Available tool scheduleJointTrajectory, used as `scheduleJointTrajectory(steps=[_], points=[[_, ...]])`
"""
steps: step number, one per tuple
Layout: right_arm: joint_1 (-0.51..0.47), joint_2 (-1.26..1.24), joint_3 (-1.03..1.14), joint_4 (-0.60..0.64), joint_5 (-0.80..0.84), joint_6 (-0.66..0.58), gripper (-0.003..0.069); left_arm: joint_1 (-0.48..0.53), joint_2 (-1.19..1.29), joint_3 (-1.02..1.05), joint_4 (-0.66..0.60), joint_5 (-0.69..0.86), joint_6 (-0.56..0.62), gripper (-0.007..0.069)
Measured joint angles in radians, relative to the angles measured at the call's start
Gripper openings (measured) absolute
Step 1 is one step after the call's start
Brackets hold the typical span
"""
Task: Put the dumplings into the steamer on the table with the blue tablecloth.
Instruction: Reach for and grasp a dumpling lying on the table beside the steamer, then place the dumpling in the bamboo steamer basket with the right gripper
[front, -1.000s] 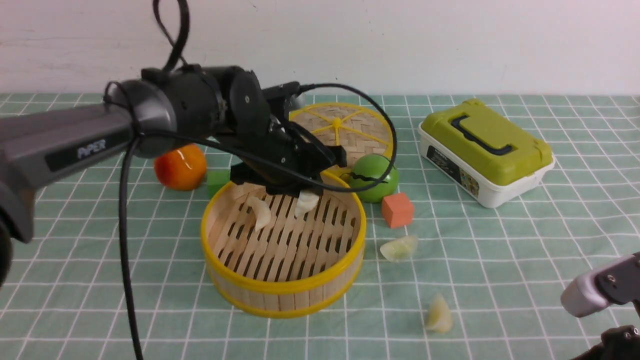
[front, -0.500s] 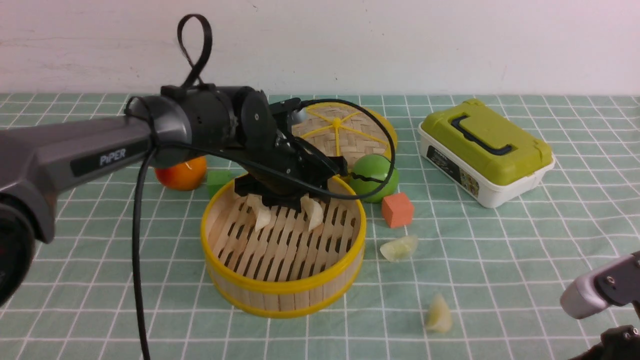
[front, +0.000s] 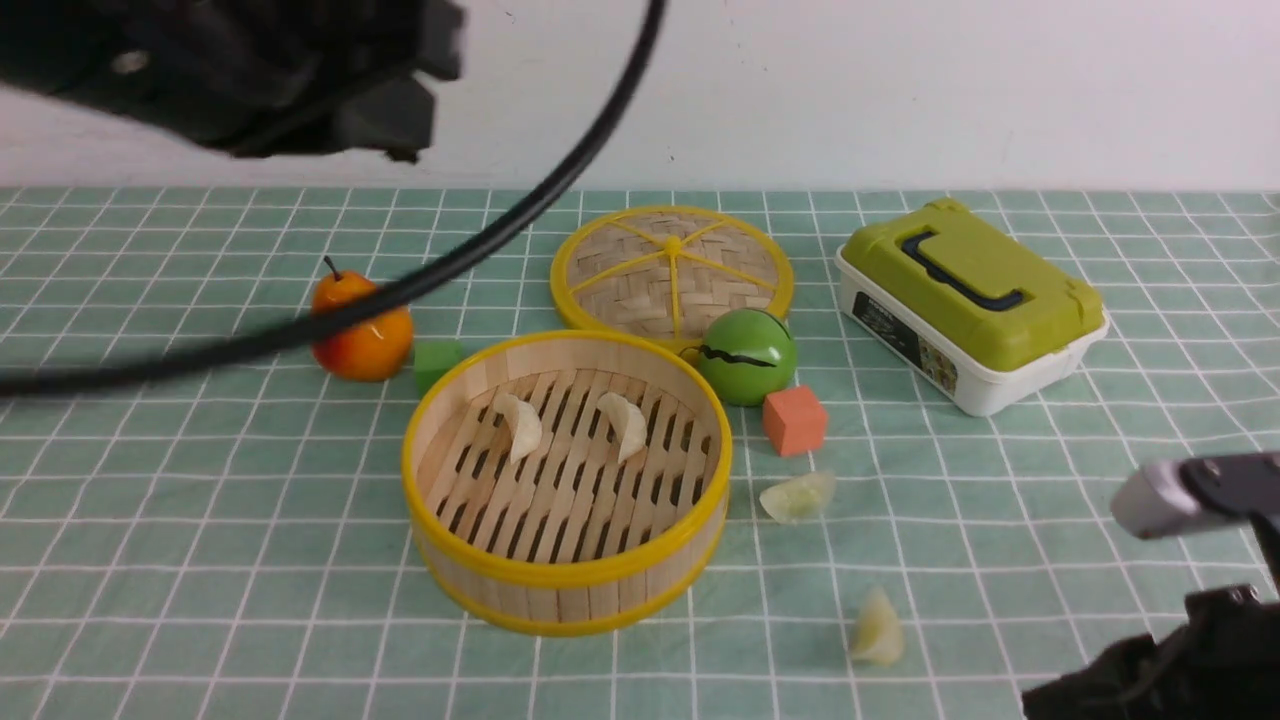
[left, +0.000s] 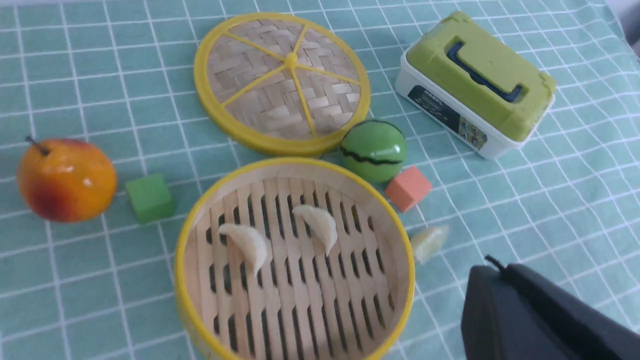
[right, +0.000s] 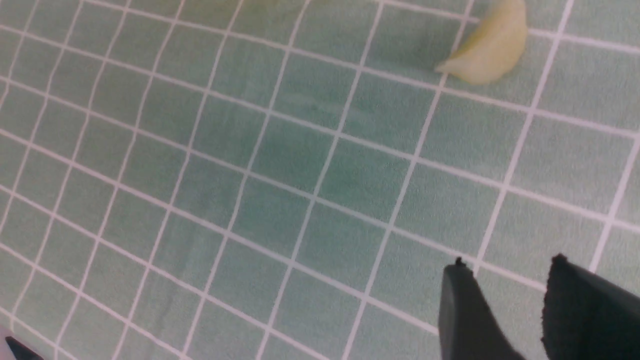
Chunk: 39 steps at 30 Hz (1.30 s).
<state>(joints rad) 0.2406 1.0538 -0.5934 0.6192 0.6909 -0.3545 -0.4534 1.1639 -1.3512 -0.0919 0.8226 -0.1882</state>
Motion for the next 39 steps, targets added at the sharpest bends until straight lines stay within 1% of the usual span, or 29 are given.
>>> scheduleJointTrajectory(steps=[3,6,9,12,13,14,15,16,18,21,24,26,27,28,32,35,39], points=[[0.0,0.123,-0.094,-0.004,0.005,0.001,0.0276,0.0,-0.201,0.208,0.033,-0.028,0.001,-0.0014],[0.003,0.245,-0.165,-0.007,0.006,0.001,0.0279,0.0,-0.396,0.4,0.064,-0.084,0.001,-0.0014],[0.034,0.396,-0.239,-0.052,0.006,0.01,0.0293,0.0,-0.609,0.614,0.079,-0.136,0.001,-0.0014],[0.064,0.509,-0.319,-0.122,-0.004,0.065,0.0312,0.0,-0.782,0.75,0.099,-0.102,0.001,-0.0014],[0.067,0.516,-0.325,-0.129,-0.005,0.079,0.0315,0.0,-0.791,0.765,0.104,-0.091,0.001,-0.0014],[0.079,0.578,-0.378,-0.19,-0.014,0.136,0.0329,0.0,-0.857,0.811,0.127,-0.042,0.001,-0.0014],[0.081,0.585,-0.383,-0.197,-0.017,0.152,0.0332,0.0,-0.865,0.822,0.131,-0.035,0.001,-0.0014],[0.09,0.629,-0.426,-0.247,-0.022,0.207,0.0341,0.0,-0.926,0.861,0.166,0.016,-0.001,-0.0014],[0.108,0.694,-0.469,-0.313,-0.023,0.28,0.0352,0.0,-0.981,0.883,0.201,0.051,-0.026,-0.0014],[0.134,0.747,-0.503,-0.367,-0.013,0.332,0.0368,0.0,-1.015,0.887,0.238,0.054,-0.063,-0.0014],[0.189,0.796,-0.529,-0.43,-0.005,0.397,0.0393,0.0,-1.022,0.892,0.302,0.049,-0.126,-0.0014],[0.214,0.807,-0.532,-0.473,-0.004,0.441,0.0392,0.0,-1.02,0.902,0.331,0.033,-0.151,-0.0014],[0.22,0.809,-0.534,-0.484,-0.001,0.45,0.0387,0.0,-1.019,0.906,0.34,0.023,-0.159,-0.0014],[0.232,0.81,-0.536,-0.501,0.001,0.466,0.0364,0.0,-1.011,0.917,0.35,0.0,-0.167,-0.0014],[0.255,0.81,-0.539,-0.527,0.018,0.47,0.0252,0.0,-1.0,0.954,0.357,-0.083,-0.178,-0.0014],[0.259,0.807,-0.549,-0.547,0.05,0.471,0.0251,0.0,-1.0,0.983,0.359,-0.132,-0.178,-0.0014],[0.259,0.77,-0.597,-0.595,0.197,0.471,0.0248,0.0,-1.0,0.991,0.36,-0.15,-0.178,-0.0014]])
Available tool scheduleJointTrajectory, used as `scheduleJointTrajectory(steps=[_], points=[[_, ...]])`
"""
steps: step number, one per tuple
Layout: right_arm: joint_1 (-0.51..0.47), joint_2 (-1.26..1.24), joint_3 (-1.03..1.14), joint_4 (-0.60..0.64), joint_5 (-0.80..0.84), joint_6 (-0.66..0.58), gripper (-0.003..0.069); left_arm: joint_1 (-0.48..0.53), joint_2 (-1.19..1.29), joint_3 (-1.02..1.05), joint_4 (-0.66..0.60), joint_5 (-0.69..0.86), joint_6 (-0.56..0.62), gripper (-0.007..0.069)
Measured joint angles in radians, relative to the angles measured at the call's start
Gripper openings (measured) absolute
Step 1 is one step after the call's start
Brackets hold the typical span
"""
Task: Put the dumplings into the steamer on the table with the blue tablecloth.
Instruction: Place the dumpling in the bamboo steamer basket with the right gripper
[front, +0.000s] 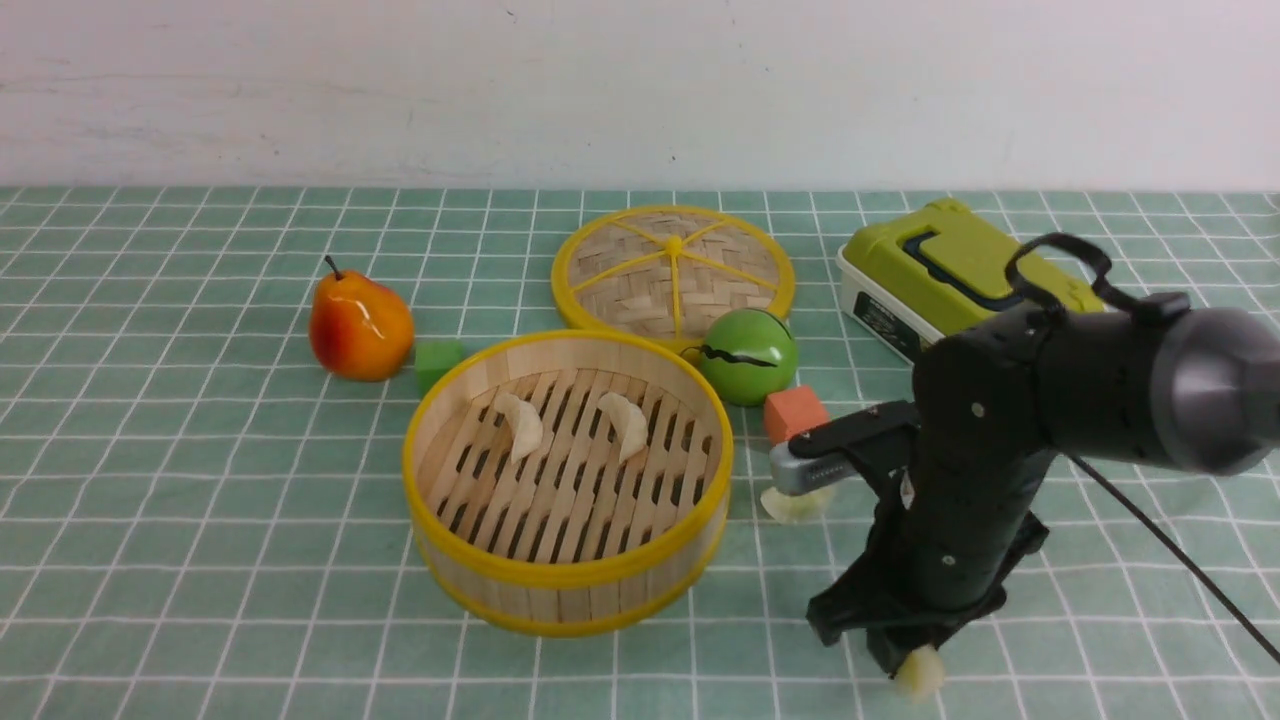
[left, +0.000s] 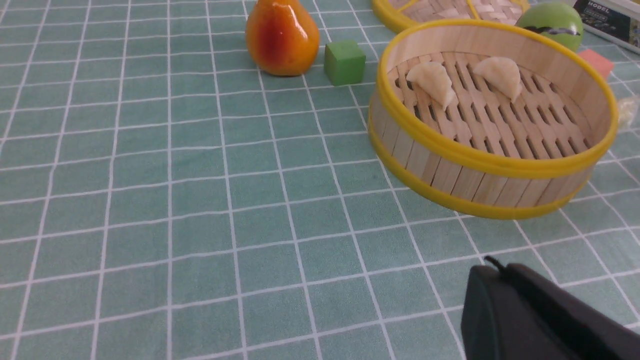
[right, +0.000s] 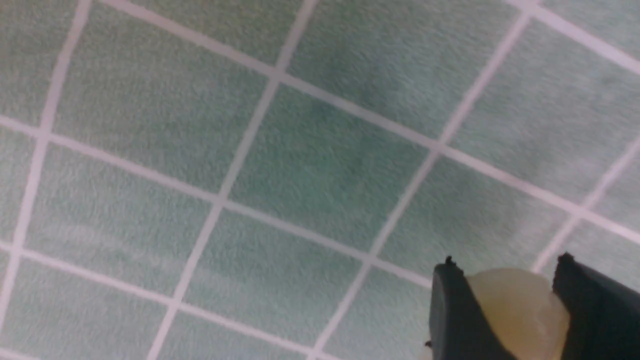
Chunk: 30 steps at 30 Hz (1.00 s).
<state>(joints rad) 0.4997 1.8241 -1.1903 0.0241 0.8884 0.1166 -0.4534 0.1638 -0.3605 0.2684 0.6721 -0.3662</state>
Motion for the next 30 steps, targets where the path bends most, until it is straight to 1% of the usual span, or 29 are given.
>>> scheduleJointTrajectory(steps=[1,3,6,8,12,14,15,18,23,26,30], points=[[0.0,-0.003,-0.005,-0.002,0.008,0.0,0.0248,0.0,0.0,0.0,0.0,-0.001,0.0,-0.0014],[0.002,-0.035,-0.091,-0.007,0.089,0.0,0.0245,0.0,0.0,0.001,-0.006,-0.014,-0.017,-0.0014],[0.029,-0.047,-0.238,-0.01,0.136,-0.003,0.0243,0.0,0.006,0.002,-0.037,-0.064,-0.093,-0.0014],[0.076,-0.021,-0.371,-0.011,0.143,-0.01,0.0243,0.0,0.022,0.01,-0.048,-0.119,-0.153,-0.0014],[0.173,0.115,-0.597,-0.006,0.132,-0.011,0.0243,0.0,0.058,0.028,-0.034,-0.147,-0.17,-0.0014],[0.206,0.197,-0.697,-0.003,0.111,-0.006,0.0241,0.0,0.063,0.03,-0.022,-0.15,-0.175,-0.0014],[0.212,0.216,-0.707,-0.003,0.107,-0.004,0.0239,0.0,0.063,0.03,-0.021,-0.15,-0.175,-0.0014],[0.241,0.36,-0.836,-0.003,0.086,0.021,0.0239,0.0,0.068,0.031,-0.016,-0.153,-0.175,-0.0014],[0.245,0.486,-0.902,-0.006,0.087,0.098,0.0239,0.0,0.068,0.031,-0.014,-0.153,-0.178,-0.0014],[0.245,0.521,-0.906,0.011,0.092,0.114,0.0243,0.0,0.068,0.031,-0.011,-0.153,-0.178,-0.0013],[0.246,0.522,-0.912,0.038,0.096,0.114,0.0309,0.0,0.068,0.031,-0.007,-0.154,-0.178,-0.0011]])
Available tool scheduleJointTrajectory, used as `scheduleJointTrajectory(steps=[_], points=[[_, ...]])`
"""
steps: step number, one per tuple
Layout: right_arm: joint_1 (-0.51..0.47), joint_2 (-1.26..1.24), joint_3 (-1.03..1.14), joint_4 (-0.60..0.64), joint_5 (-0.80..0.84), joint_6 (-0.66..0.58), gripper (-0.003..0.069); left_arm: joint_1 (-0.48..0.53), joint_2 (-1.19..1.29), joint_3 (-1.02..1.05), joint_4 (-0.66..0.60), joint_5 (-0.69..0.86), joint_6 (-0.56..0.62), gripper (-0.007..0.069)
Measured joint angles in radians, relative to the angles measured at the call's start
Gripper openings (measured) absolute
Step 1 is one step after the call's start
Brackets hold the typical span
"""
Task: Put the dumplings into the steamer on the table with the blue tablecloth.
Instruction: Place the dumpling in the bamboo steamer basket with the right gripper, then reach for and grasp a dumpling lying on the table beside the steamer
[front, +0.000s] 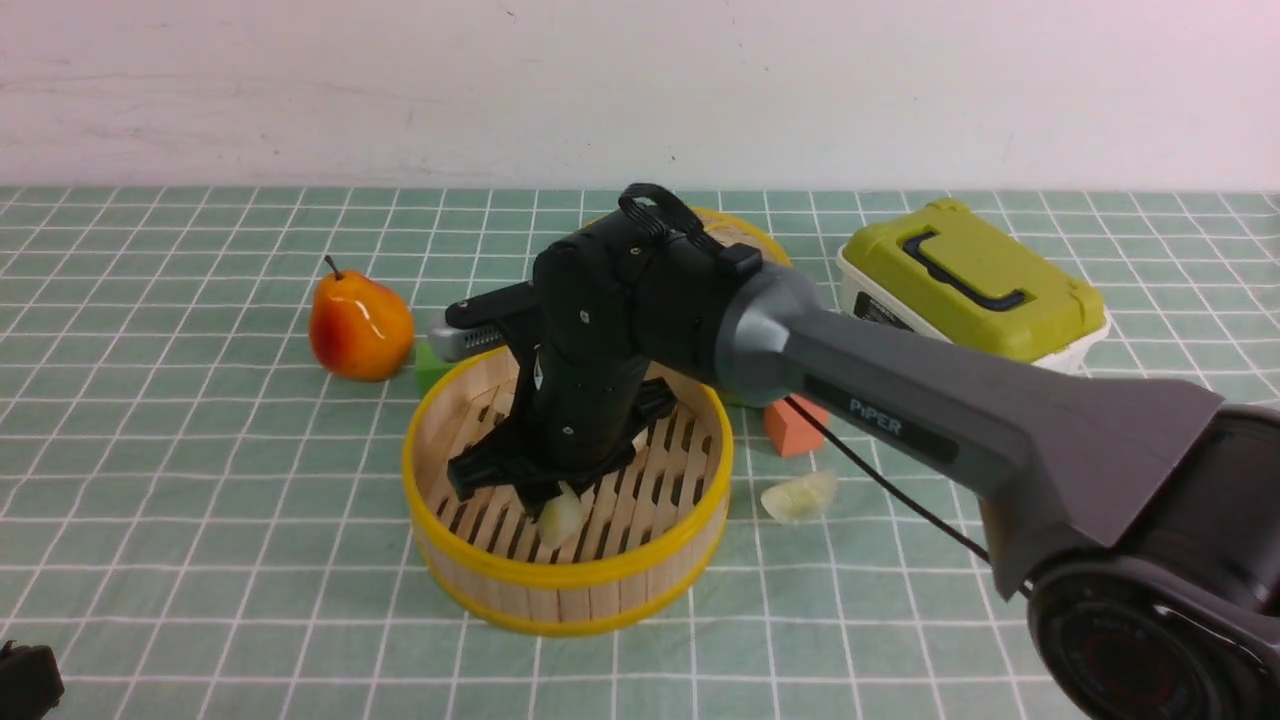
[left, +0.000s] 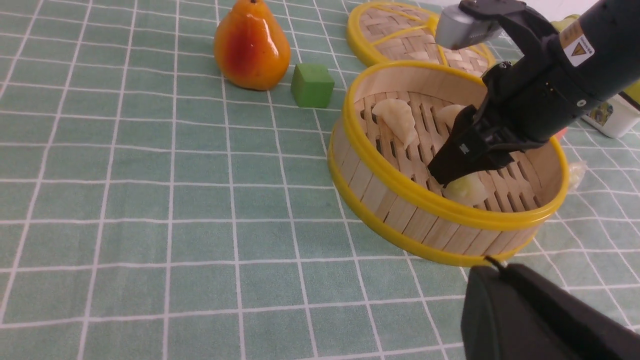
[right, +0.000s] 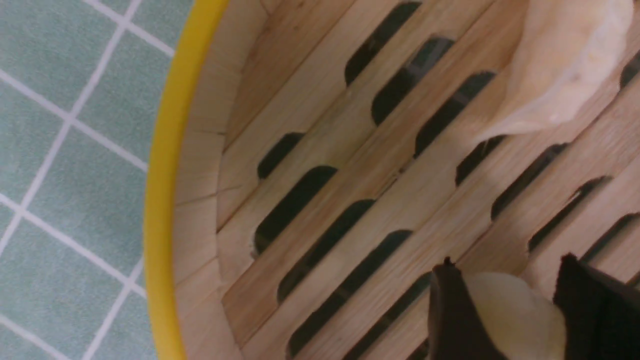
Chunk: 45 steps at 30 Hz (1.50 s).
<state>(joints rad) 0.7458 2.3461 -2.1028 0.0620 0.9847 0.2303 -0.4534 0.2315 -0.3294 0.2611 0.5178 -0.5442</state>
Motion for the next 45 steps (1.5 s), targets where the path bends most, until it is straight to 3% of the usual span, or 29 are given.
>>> scheduleJointTrajectory(steps=[6,12,19,24,29,33,45], points=[[0.004,-0.017,0.0,0.017,0.005,0.0,0.0446,0.0,0.0,0.0,0.0,0.0,0.0,-0.0011],[-0.007,-0.132,0.0,-0.016,0.043,0.0,0.0487,0.0,0.0,0.0,0.0,0.0,0.0,-0.0009],[-0.199,-0.312,0.114,-0.095,0.12,0.0,0.0492,0.0,0.0,0.0,0.0,0.0,0.0,-0.0008],[-0.306,-0.376,0.434,-0.018,-0.028,0.024,0.0492,0.0,0.0,0.0,0.0,0.001,0.0,-0.0008],[-0.32,-0.418,0.698,0.041,-0.298,0.192,0.0492,0.0,0.0,0.0,0.0,-0.008,0.0,-0.0008],[-0.32,-0.42,0.818,0.058,-0.479,0.244,0.0492,0.0,0.0,0.0,0.001,-0.018,0.0,-0.0007],[-0.32,-0.395,0.852,0.088,-0.648,0.209,0.0446,0.0,0.039,0.0,0.004,-0.022,0.0,0.0001]])
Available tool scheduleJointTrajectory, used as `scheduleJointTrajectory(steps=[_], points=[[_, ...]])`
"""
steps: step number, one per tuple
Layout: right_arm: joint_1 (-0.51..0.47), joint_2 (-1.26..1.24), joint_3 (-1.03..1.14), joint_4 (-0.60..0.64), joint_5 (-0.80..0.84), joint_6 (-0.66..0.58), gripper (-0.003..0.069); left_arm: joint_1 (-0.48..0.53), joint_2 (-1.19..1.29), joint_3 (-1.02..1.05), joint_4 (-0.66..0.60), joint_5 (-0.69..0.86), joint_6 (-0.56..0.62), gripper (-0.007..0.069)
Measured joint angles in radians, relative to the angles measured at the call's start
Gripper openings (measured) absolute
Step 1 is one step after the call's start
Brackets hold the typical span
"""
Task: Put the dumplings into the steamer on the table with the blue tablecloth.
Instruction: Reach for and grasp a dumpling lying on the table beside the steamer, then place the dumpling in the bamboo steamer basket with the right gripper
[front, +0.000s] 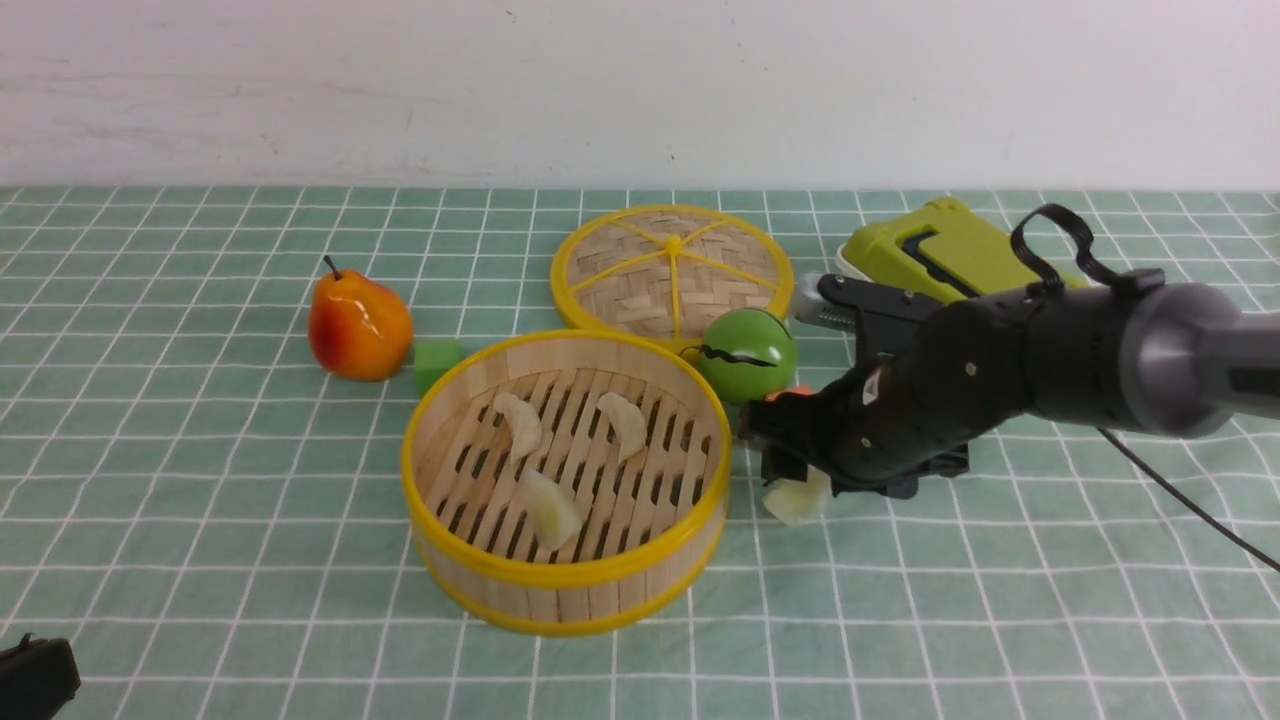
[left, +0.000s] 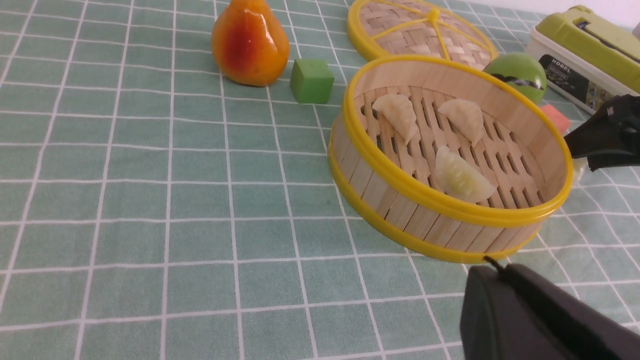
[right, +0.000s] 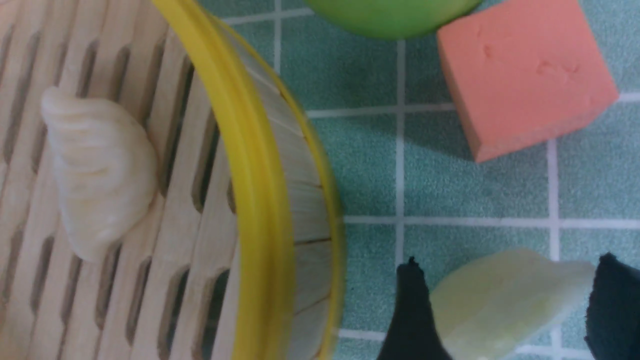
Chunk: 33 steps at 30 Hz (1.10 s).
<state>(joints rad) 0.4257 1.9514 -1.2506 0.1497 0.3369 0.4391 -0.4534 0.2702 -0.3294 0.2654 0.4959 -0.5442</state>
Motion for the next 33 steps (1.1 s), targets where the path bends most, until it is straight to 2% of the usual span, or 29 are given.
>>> scheduleJointTrajectory(steps=[6,11,18,26,33], points=[[0.0,0.016,0.0,-0.008,0.005,-0.02,0.0435,0.0,0.0,0.0,0.001,0.0,0.0,0.0005],[0.0,0.017,0.0,-0.028,0.026,-0.1,0.0416,0.0,0.0,0.0,0.001,0.0,0.0,0.0011],[0.0,0.036,-0.007,-0.033,0.048,-0.124,0.0274,0.0,0.0,0.0,0.002,0.0,0.0,0.0017],[0.0,0.005,-0.005,-0.043,0.094,-0.127,0.0274,0.0,0.0,0.0,0.002,0.0,0.0,0.0024],[0.011,-0.175,0.0,-0.057,0.141,-0.19,0.0274,0.0,0.0,0.0,0.002,0.0,0.0,0.0029]])
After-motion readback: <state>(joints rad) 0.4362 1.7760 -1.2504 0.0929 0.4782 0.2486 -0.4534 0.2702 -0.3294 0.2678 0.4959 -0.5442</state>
